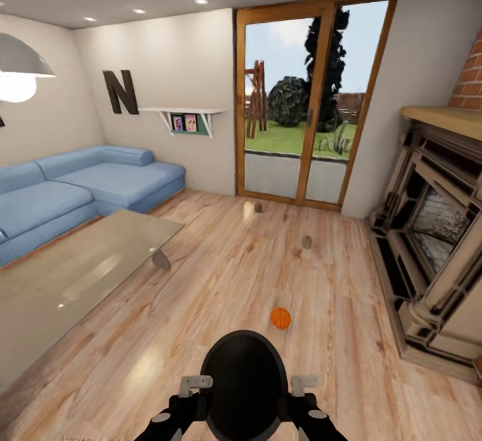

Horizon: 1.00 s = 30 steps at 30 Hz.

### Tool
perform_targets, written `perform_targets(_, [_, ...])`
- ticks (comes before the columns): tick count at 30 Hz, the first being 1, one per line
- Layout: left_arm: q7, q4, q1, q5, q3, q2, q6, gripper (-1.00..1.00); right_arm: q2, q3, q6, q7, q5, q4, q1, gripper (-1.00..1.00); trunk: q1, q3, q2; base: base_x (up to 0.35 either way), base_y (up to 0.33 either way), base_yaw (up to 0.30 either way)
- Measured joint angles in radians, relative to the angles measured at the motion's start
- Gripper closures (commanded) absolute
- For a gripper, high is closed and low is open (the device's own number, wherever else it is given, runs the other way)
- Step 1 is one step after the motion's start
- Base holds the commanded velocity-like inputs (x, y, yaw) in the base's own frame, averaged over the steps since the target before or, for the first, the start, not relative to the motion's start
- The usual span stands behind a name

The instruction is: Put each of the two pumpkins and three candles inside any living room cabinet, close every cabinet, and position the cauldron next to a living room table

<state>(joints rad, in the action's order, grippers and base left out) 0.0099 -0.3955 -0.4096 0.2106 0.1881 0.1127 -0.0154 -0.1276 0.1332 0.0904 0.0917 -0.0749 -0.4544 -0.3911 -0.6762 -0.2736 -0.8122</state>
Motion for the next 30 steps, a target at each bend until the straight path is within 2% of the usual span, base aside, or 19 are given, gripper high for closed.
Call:
perform_targets(18, [0.000, 0.002, 0.000, 0.000, 0.000, 0.000, 0.002, 1.00, 0.000, 0.000, 0.000, 0.000, 0.001, 0.000, 0.000, 1.00, 0.069, 0.072, 0.126, 0.000, 0.000, 0.255])
perform_targets(30, [-0.001, 0.001, 0.000, -0.004, -0.003, 0.001, 0.000, 1.00, 0.001, 0.001, 0.000, 0.000, -0.001, 0.000, 0.000, 1.00, 0.069, 0.084, 0.127, -0.002, 0.001, 0.232])
